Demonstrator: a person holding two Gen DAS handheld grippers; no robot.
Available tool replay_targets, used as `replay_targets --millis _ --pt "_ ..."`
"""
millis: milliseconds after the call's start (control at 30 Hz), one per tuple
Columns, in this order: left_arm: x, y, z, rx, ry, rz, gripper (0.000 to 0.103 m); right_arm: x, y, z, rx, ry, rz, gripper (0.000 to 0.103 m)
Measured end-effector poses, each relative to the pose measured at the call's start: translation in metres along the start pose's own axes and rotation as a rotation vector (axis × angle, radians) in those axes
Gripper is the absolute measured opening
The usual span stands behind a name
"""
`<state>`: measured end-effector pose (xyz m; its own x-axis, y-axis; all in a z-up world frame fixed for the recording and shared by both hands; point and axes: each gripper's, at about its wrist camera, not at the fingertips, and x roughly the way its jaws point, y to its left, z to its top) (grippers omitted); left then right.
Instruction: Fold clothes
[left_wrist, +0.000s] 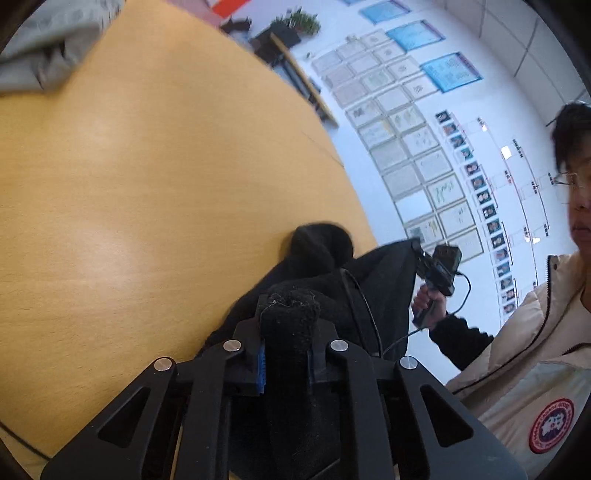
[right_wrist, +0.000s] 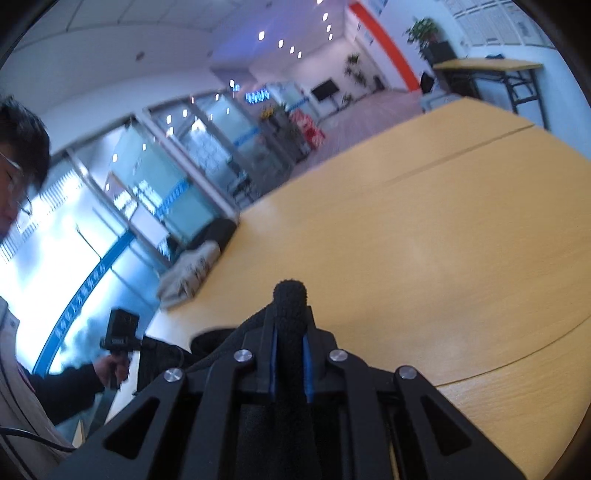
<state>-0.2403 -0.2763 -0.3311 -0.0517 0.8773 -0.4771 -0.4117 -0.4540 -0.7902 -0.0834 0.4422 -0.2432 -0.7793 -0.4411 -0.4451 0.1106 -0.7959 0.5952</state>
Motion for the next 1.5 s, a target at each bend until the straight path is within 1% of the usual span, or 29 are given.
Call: replay_targets --millis 67,100,167,233,300,367,433,467,500,533,567,600,633,667,700,733,767,800,833,900,933,1000,1033,1067,1133,1167,1267,1367,1500 --pt "-0.016 0.001 -0.004 0.006 -0.079 -0.010 0.012 -0.010 -0.009 0.000 0.016 -0.019 -0.026 0.010" --pt "-0.017 0.005 -0.005 0.003 -0.094 -0.020 0.012 -0.011 -0.015 -0.001 0.027 -0.018 -0.037 0.010" --pt "-0.007 0.016 -0.004 -0.001 -0.074 0.003 0.012 0.014 -0.037 -0.010 0.055 0.066 -0.060 0.010" --pt "0.007 0.029 -0.002 -0.006 -0.039 0.037 0.012 0.044 -0.047 -0.016 0.023 0.151 -0.080 0.010" --pt "0.015 0.034 0.002 0.024 -0.025 0.045 0.013 0.057 -0.049 -0.012 -0.009 0.157 -0.069 0.010" --pt "0.020 0.039 0.006 0.025 -0.023 0.046 0.014 0.060 -0.050 -0.006 -0.031 0.142 -0.063 0.010" --pt "0.030 0.049 0.008 0.021 0.011 0.081 0.018 0.069 -0.060 -0.008 -0.035 0.183 -0.082 0.011" --pt "0.035 0.053 0.008 0.022 0.029 0.103 0.023 0.077 -0.067 -0.014 -0.024 0.226 -0.090 0.011" --pt "0.038 0.055 0.009 0.028 0.040 0.117 0.023 0.085 -0.074 -0.020 -0.012 0.268 -0.098 0.012" --pt "0.039 0.054 0.010 0.037 0.041 0.128 0.026 0.091 -0.078 -0.024 -0.006 0.300 -0.110 0.011" --pt "0.038 0.052 0.012 0.039 0.033 0.148 0.030 0.088 -0.076 -0.022 -0.021 0.294 -0.134 0.013" --pt "0.034 0.046 0.013 0.050 0.020 0.174 0.037 0.086 -0.073 -0.020 -0.035 0.287 -0.159 0.024" --pt "0.028 0.038 0.013 0.070 0.008 0.201 0.050 0.084 -0.071 -0.017 -0.050 0.281 -0.183 0.034" --pt "0.022 0.029 0.014 0.090 -0.005 0.227 0.053 0.079 -0.066 -0.014 -0.070 0.267 -0.207 0.038" --pt "0.017 0.020 0.015 0.109 -0.017 0.254 0.053 0.066 -0.054 -0.008 -0.110 0.229 -0.230 0.043" --pt "0.009 0.007 0.014 0.143 -0.035 0.271 0.055 0.053 -0.042 -0.001 -0.150 0.191 -0.252 0.043" --pt "0.000 -0.010 0.012 0.185 -0.055 0.286 0.062 0.041 -0.030 0.005 -0.189 0.152 -0.274 0.044" --pt "-0.010 -0.030 0.009 0.226 -0.073 0.304 0.065 0.028 -0.016 0.011 -0.234 0.117 -0.292 0.049" --pt "-0.020 -0.049 0.006 0.266 -0.091 0.322 0.066 0.019 0.004 0.011 -0.297 0.095 -0.288 0.055" --pt "-0.042 -0.083 0.000 0.322 -0.114 0.357 0.066 0.001 0.046 0.008 -0.406 0.071 -0.238 0.055" --pt "-0.055 -0.099 -0.003 0.341 -0.124 0.377 0.066 -0.007 0.060 0.008 -0.436 0.079 -0.226 0.055" --pt "-0.086 -0.132 -0.010 0.369 -0.142 0.425 0.072 -0.030 0.075 0.010 -0.451 0.086 -0.218 0.055" --pt "-0.101 -0.146 -0.015 0.376 -0.144 0.462 0.078 -0.049 0.070 0.013 -0.421 0.074 -0.229 0.057" --pt "-0.116 -0.157 -0.020 0.380 -0.142 0.507 0.080 -0.069 0.063 0.016 -0.386 0.060 -0.243 0.058" --pt "-0.139 -0.175 -0.030 0.389 -0.115 0.577 0.082 -0.113 0.038 0.020 -0.292 0.028 -0.300 0.060" --pt "-0.147 -0.183 -0.035 0.394 -0.097 0.608 0.086 -0.134 0.024 0.017 -0.252 0.015 -0.322 0.060" --pt "-0.136 -0.199 -0.048 0.428 -0.015 0.647 0.088 -0.185 -0.012 -0.005 -0.127 0.008 -0.390 0.060" --pt "-0.086 -0.206 -0.058 0.527 0.106 0.649 0.088 -0.201 -0.021 -0.040 -0.014 0.021 -0.392 0.063" --pt "0.010 -0.201 -0.077 0.687 0.279 0.581 0.088 -0.195 -0.005 -0.099 0.068 0.062 -0.363 0.064"
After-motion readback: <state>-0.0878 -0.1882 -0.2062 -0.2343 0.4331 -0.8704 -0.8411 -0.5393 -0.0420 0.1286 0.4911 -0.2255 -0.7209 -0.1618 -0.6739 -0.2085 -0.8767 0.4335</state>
